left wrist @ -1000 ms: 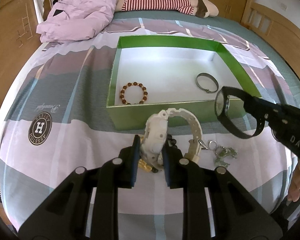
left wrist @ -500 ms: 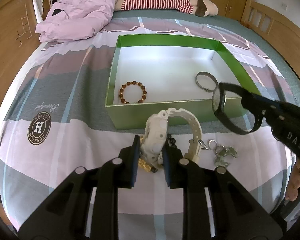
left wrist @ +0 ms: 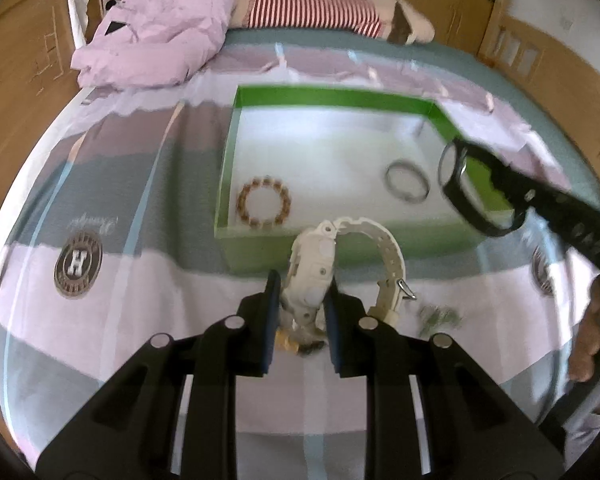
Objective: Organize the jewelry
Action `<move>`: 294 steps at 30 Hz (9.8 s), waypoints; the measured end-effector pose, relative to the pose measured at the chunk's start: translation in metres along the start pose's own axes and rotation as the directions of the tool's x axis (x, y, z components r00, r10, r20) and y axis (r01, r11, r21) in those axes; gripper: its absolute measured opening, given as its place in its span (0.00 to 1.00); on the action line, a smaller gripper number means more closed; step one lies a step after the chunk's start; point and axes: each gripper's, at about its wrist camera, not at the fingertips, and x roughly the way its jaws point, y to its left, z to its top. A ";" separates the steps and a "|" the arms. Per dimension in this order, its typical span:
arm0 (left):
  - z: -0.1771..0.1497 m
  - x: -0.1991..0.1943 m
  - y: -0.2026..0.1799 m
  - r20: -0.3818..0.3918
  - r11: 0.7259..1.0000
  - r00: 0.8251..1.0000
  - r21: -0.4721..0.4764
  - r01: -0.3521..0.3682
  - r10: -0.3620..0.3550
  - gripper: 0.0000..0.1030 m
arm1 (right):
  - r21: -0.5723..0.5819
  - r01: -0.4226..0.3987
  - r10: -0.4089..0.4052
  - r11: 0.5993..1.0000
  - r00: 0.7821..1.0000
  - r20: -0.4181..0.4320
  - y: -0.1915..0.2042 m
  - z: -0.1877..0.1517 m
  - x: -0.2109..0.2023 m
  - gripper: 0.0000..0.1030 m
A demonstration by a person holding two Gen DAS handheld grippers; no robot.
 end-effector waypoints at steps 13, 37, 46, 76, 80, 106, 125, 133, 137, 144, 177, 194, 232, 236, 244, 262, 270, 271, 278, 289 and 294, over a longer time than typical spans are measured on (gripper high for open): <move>0.062 0.051 -0.003 -0.013 0.997 0.998 -0.027 0.066 -0.067 0.20 | 0.058 0.095 -0.091 0.994 0.993 -0.081 -0.036 0.019 0.051 0.12; -0.016 0.054 0.017 -0.192 0.999 0.981 -0.021 0.027 -0.030 0.32 | -0.085 -0.172 0.156 0.981 0.974 -0.163 0.010 0.000 0.009 0.40; -0.011 0.076 0.048 -0.233 0.989 0.972 -0.148 -0.025 -0.010 0.31 | -0.074 -0.059 0.040 0.996 0.971 -0.236 -0.009 -0.014 0.025 0.40; -0.006 0.001 0.050 -0.137 0.977 0.973 -0.131 0.166 -0.183 0.08 | -0.045 -0.105 0.081 0.993 0.925 -0.371 -0.022 -0.040 0.019 0.13; -0.001 -0.002 0.039 -0.122 0.959 0.956 -0.134 0.249 -0.265 0.08 | 0.003 -0.139 0.131 0.990 0.928 -0.349 -0.029 -0.038 0.014 0.13; -0.015 0.038 0.018 -0.221 0.991 0.967 -0.055 0.118 -0.127 0.20 | -0.080 -0.048 0.013 0.996 0.921 -0.390 -0.019 -0.040 0.032 0.26; -0.038 0.084 -0.024 -0.289 0.987 0.957 0.155 0.028 0.018 0.41 | -0.138 0.079 -0.134 0.987 0.882 -0.452 -0.022 -0.055 0.062 0.39; -0.038 0.080 -0.022 -0.280 0.992 0.960 0.124 0.020 0.016 0.22 | -0.146 0.082 -0.139 0.986 0.886 -0.442 -0.019 -0.055 0.064 0.39; -0.036 0.077 -0.014 -0.282 0.995 0.959 0.090 0.041 -0.014 0.10 | -0.179 0.045 -0.122 0.983 0.887 -0.445 -0.008 -0.057 0.061 0.15; -0.022 0.049 -0.007 -0.204 0.996 0.977 0.063 0.068 -0.054 0.10 | -0.160 0.013 -0.075 0.987 0.917 -0.391 -0.008 -0.045 0.043 0.07; 0.079 -0.022 -0.006 0.096 0.993 0.989 0.039 0.114 -0.117 0.10 | -0.011 -0.121 0.121 0.993 0.992 0.034 -0.016 0.045 -0.010 0.07; 0.042 -0.011 0.041 0.012 0.999 1.000 -0.041 0.023 -0.023 0.21 | -0.005 -0.166 0.165 0.986 0.985 -0.049 -0.005 0.031 0.006 0.38; -0.037 0.050 -0.012 -0.225 0.992 0.974 0.113 0.054 -0.027 0.49 | -0.301 -0.110 -0.049 0.947 0.878 -0.476 0.039 -0.071 0.051 0.19; -0.037 0.059 -0.026 -0.219 0.988 0.976 0.148 0.040 -0.006 0.50 | -0.281 -0.103 -0.041 0.954 0.884 -0.466 0.030 -0.067 0.045 0.20; -0.042 0.075 -0.035 -0.247 0.985 0.969 0.173 0.022 0.022 0.50 | -0.282 -0.080 -0.064 0.956 0.882 -0.467 0.026 -0.068 0.052 0.35; -0.047 0.071 -0.040 -0.233 0.981 0.972 0.192 0.017 0.029 0.30 | -0.295 -0.060 -0.092 0.954 0.876 -0.474 0.029 -0.073 0.061 0.35; -0.048 0.071 -0.040 -0.228 0.982 0.973 0.191 0.008 0.036 0.39 | -0.298 -0.052 -0.098 0.953 0.878 -0.468 0.028 -0.074 0.061 0.39; -0.049 0.070 -0.039 -0.225 0.984 0.974 0.180 0.002 0.039 0.43 | -0.298 -0.052 -0.098 0.953 0.879 -0.467 0.028 -0.075 0.061 0.40; -0.048 0.066 -0.043 -0.212 0.988 0.977 0.150 0.038 -0.005 0.46 | -0.311 -0.041 -0.108 0.949 0.888 -0.447 0.027 -0.080 0.056 0.42; -0.049 0.071 -0.044 -0.213 0.986 0.977 0.165 0.022 0.014 0.51 | -0.314 -0.029 -0.107 0.949 0.907 -0.407 0.031 -0.079 0.058 0.43; -0.050 0.073 -0.047 -0.208 0.984 0.978 0.176 0.011 0.026 0.51 | -0.322 -0.026 -0.111 0.946 0.911 -0.398 0.031 -0.079 0.058 0.43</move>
